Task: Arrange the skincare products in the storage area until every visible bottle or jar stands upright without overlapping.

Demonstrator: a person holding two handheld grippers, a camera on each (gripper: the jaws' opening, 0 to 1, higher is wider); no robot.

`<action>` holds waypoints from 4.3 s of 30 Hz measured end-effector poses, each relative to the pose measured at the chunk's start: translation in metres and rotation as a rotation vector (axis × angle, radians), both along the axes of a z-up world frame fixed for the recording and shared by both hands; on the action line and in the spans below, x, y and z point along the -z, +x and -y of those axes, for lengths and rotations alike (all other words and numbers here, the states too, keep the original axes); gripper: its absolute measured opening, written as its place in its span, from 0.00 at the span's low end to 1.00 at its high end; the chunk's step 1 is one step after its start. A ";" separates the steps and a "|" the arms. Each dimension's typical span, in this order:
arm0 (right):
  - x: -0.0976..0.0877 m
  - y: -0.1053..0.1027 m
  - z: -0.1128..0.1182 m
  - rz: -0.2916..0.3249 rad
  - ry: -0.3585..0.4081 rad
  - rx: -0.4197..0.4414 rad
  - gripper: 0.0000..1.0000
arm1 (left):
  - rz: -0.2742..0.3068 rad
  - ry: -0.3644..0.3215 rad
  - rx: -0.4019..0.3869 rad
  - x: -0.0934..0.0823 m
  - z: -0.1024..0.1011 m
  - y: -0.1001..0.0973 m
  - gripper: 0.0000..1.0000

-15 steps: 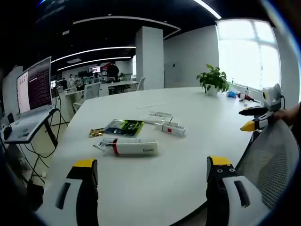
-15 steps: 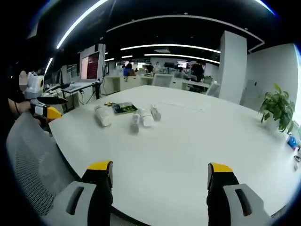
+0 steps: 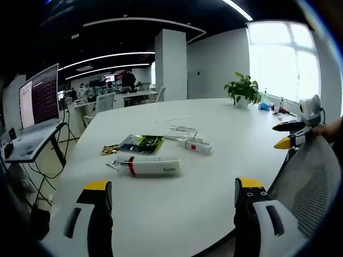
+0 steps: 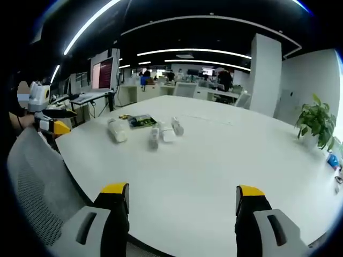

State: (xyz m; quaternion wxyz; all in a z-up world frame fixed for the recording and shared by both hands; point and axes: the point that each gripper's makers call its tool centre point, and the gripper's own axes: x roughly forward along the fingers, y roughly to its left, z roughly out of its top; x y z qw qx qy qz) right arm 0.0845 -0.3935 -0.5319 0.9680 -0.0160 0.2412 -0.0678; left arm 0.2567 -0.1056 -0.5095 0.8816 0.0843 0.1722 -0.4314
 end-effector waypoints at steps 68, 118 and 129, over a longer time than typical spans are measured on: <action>0.000 0.000 0.000 -0.007 0.000 0.004 0.84 | 0.001 0.020 -0.005 0.003 -0.001 0.001 0.86; 0.008 -0.003 -0.003 -0.053 0.016 -0.009 0.78 | -0.259 0.087 -0.090 0.020 0.038 0.059 0.81; 0.008 -0.004 -0.002 -0.057 0.020 -0.001 0.76 | -0.368 0.053 -0.187 0.039 0.054 0.081 0.79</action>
